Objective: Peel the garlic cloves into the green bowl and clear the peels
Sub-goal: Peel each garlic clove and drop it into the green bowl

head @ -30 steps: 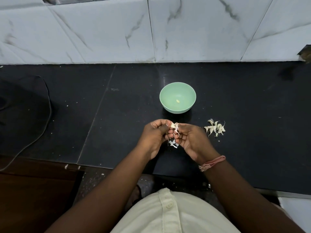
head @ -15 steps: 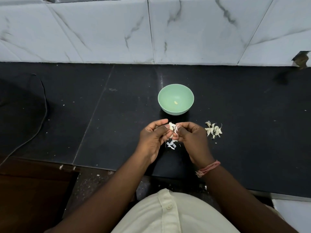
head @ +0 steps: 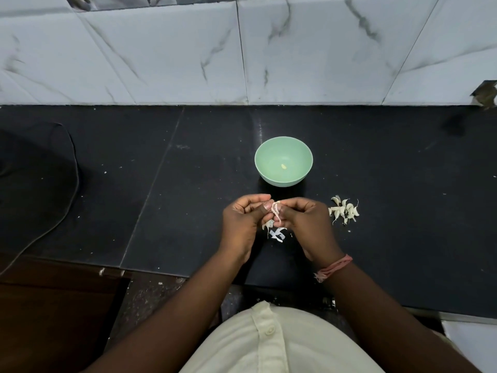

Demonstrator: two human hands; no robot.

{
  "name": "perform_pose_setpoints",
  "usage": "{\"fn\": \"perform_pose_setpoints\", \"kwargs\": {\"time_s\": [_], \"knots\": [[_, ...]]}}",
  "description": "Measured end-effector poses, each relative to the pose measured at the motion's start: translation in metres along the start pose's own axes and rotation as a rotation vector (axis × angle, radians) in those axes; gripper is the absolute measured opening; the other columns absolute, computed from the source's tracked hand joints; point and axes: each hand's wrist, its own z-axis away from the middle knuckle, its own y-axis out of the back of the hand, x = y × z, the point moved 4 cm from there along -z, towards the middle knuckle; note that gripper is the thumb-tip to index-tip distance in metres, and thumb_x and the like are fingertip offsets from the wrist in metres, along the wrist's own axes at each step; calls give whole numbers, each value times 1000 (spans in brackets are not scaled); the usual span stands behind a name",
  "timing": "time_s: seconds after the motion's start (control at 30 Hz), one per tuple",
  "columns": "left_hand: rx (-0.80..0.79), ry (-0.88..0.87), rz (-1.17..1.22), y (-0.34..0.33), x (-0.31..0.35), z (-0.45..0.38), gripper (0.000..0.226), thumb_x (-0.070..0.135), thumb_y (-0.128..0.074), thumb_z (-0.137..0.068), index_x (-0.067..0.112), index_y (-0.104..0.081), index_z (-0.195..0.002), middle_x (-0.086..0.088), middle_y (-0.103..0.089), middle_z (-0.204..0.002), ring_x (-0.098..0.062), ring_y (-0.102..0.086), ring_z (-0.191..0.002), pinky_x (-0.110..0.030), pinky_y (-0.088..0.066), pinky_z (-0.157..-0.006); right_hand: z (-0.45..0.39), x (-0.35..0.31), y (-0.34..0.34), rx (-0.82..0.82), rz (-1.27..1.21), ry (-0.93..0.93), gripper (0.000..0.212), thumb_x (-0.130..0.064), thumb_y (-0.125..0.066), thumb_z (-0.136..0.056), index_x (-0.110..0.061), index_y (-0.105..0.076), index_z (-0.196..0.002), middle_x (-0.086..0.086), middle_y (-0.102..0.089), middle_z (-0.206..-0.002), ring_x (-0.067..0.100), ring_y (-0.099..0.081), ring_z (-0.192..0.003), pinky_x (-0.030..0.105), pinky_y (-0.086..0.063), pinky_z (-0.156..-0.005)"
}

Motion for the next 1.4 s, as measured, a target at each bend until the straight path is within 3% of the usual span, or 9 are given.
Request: {"fn": "perform_pose_setpoints", "kwargs": {"time_s": [0.17, 0.3, 0.43, 0.57, 0.7, 0.93, 1.1, 1.23, 1.4], "knots": [[-29, -66, -3, -2, 2, -1, 25, -11, -66, -86, 1, -70, -107, -16, -76, -99, -20, -74, -91, -25, -59, -75, -3, 1, -3, -16, -48, -90, 11, 4, -61, -92, 5, -71, -88, 29, -66, -75, 25, -62, -61, 32, -57, -60], [-48, -16, 88, -3, -1, -2, 27, -11, -64, -88, 2, -68, -111, -17, -75, -105, -21, -73, -94, -25, -58, -75, -4, 3, -4, 5, -146, -127, 16, 5, -56, -96, 3, -69, -86, 21, -65, -74, 20, -61, -59, 27, -56, -55], [-45, 85, 249, -1, -6, -5, 26, -8, -62, -90, 2, -66, -113, -16, -74, -109, -19, -72, -92, -26, -59, -80, -5, 5, 2, 65, -143, -97, 18, 3, -53, -100, 3, -69, -94, 23, -70, -83, 24, -72, -68, 27, -61, -65], [-7, 167, 344, 4, -13, -6, 29, -9, -59, -92, 0, -64, -120, -14, -73, -113, -18, -72, -89, -28, -61, -79, -8, 7, 7, 92, 273, 49, 34, 12, -52, -90, -6, -71, -112, 10, -74, -104, 16, -71, -96, 31, -58, -91], [40, 185, 342, 5, -19, -6, 28, -11, -59, -91, -1, -64, -117, -13, -75, -104, -18, -73, -89, -30, -60, -84, -2, 3, 0, 70, 578, 160, 39, 0, -55, -86, -12, -74, -119, 0, -69, -127, 9, -63, -94, 28, -52, -91], [70, 126, 311, 8, -17, -8, 24, -10, -64, -88, 1, -67, -109, -12, -74, -97, -20, -71, -84, -26, -60, -81, -1, -1, -2, 5, 432, 240, 24, -11, -78, -84, -17, -76, -107, -6, -75, -91, 0, -70, -82, 14, -53, -77], [37, 96, 196, 6, -13, -7, 21, -8, -67, -87, 0, -68, -107, -15, -73, -96, -20, -71, -81, -23, -59, -73, -2, 2, -3, 13, 285, 172, 9, -2, -74, -85, -9, -75, -90, 6, -74, -76, 20, -71, -67, 35, -61, -65], [-12, 38, 10, 6, -11, -7, 21, -6, -70, -86, 0, -70, -106, -15, -75, -93, -22, -71, -89, -32, -59, -86, -7, 1, 2, 1, 231, 140, 9, 3, -71, -87, -6, -76, -85, 10, -73, -71, 15, -66, -60, 29, -59, -60], [-80, 66, -120, 8, -4, -13, 16, -4, -70, -87, -2, -70, -102, -16, -73, -87, -21, -68, -78, -29, -58, -79, -11, 3, 5, -76, 168, 65, 10, 5, -67, -89, 0, -75, -87, 17, -73, -71, 19, -67, -60, 30, -60, -60]]}}
